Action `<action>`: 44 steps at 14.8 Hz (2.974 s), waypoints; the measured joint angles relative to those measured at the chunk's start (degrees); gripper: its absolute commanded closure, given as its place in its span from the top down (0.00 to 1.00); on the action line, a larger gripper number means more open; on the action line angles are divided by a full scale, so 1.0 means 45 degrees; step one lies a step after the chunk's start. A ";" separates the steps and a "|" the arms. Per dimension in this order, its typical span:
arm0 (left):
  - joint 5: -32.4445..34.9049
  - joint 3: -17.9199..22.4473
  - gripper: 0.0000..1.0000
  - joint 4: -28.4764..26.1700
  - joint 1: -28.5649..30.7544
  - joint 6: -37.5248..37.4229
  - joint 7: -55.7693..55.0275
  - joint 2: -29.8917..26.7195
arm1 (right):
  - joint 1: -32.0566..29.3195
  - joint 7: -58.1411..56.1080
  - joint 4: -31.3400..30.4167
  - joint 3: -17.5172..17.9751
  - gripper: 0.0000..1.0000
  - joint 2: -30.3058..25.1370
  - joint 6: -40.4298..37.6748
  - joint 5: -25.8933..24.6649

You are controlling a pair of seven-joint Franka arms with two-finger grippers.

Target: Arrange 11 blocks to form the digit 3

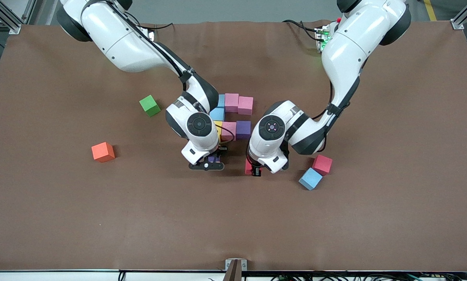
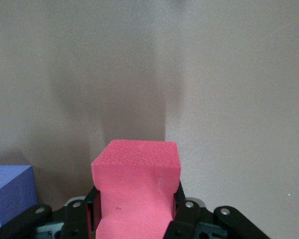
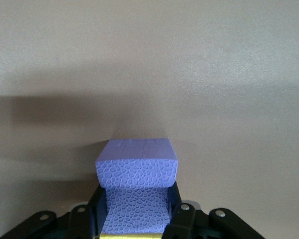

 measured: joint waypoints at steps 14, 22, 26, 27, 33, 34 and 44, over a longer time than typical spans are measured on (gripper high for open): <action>0.0000 0.0000 0.30 0.0034 0.0000 0.0001 0.0000 0.0000 | 0.0024 0.0384 -0.0060 0.0017 0.00 -0.0036 -0.0010 -0.0050; 0.0000 0.0013 0.30 0.0076 0.0011 0.0001 0.0000 0.0000 | 0.0028 0.0415 -0.0063 0.0015 0.50 -0.0047 -0.0010 -0.0062; 0.0000 0.0021 0.29 0.0076 0.0011 0.0001 0.0000 0.0000 | 0.0027 0.0428 -0.0064 -0.0006 1.00 -0.0045 0.0000 -0.0062; 0.0000 0.0024 0.29 0.0076 0.0012 0.0001 0.0000 0.0000 | 0.0026 0.0428 -0.0064 -0.0020 1.00 -0.0046 0.0000 -0.0062; 0.0000 0.0028 0.30 0.0108 0.0008 0.0001 0.0000 0.0000 | 0.0015 0.0426 0.0129 -0.0039 1.00 -0.0109 0.0032 -0.0062; 0.0000 0.0027 0.30 0.0113 -0.0006 0.0001 0.0000 0.0000 | 0.0000 0.0427 0.0144 -0.0039 1.00 -0.0143 0.0028 -0.0062; 0.0000 0.0025 0.30 0.0144 -0.0783 0.1099 -0.0587 0.0563 | -0.1406 -0.1593 0.0214 0.0173 1.00 -0.1714 -0.2244 -0.0058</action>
